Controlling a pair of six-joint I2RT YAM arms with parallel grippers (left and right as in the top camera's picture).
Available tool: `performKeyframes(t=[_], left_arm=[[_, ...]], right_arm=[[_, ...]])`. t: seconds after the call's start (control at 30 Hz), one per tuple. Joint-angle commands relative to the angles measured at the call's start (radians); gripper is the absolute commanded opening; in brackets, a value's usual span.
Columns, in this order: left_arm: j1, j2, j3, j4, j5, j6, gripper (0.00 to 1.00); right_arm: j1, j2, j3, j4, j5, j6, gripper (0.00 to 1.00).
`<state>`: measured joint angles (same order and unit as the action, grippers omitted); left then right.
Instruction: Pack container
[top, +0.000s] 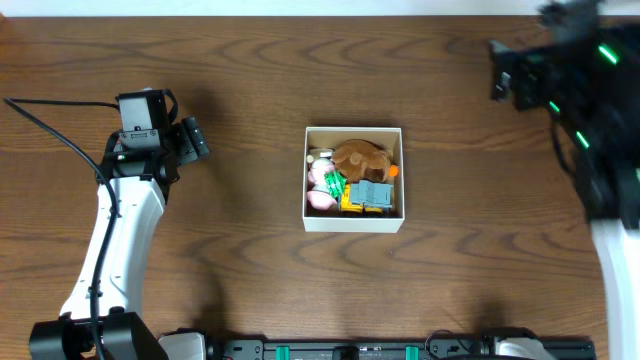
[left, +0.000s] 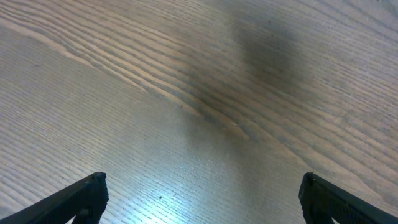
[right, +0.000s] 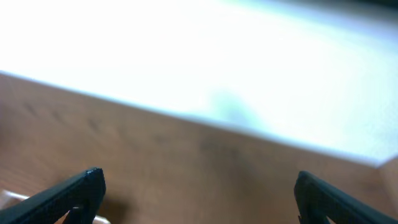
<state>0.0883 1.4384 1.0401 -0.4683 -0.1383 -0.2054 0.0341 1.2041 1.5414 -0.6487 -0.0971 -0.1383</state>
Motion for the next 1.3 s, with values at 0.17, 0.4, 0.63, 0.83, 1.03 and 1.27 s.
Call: performKeyframes(t=[0.17, 0.4, 0.63, 0.83, 1.03, 1.27], left_arm=[[0.002, 0.005, 0.010, -0.003, -0.012, 0.009, 0.98], [0.002, 0.005, 0.010, -0.003, -0.012, 0.009, 0.98], [0.002, 0.005, 0.010, -0.003, -0.012, 0.009, 0.98], [0.002, 0.005, 0.010, -0.003, -0.012, 0.009, 0.98], [0.002, 0.005, 0.010, -0.003, -0.012, 0.009, 0.98], [0.002, 0.005, 0.010, -0.003, -0.012, 0.009, 0.98]], right_arm=[[0.008, -0.351, -0.067, -0.141, -0.045, 0.010, 0.99], [-0.015, -0.686, -0.455, 0.017, -0.045, 0.010, 0.99], [-0.062, -0.944, -0.907, 0.270, -0.056, 0.011, 0.99], [-0.068, -1.063, -1.211, 0.524, -0.072, 0.077, 0.99], [-0.068, -1.138, -1.361, 0.613, -0.072, 0.101, 0.99], [-0.068, -1.199, -1.438, 0.611, -0.057, 0.117, 0.99]])
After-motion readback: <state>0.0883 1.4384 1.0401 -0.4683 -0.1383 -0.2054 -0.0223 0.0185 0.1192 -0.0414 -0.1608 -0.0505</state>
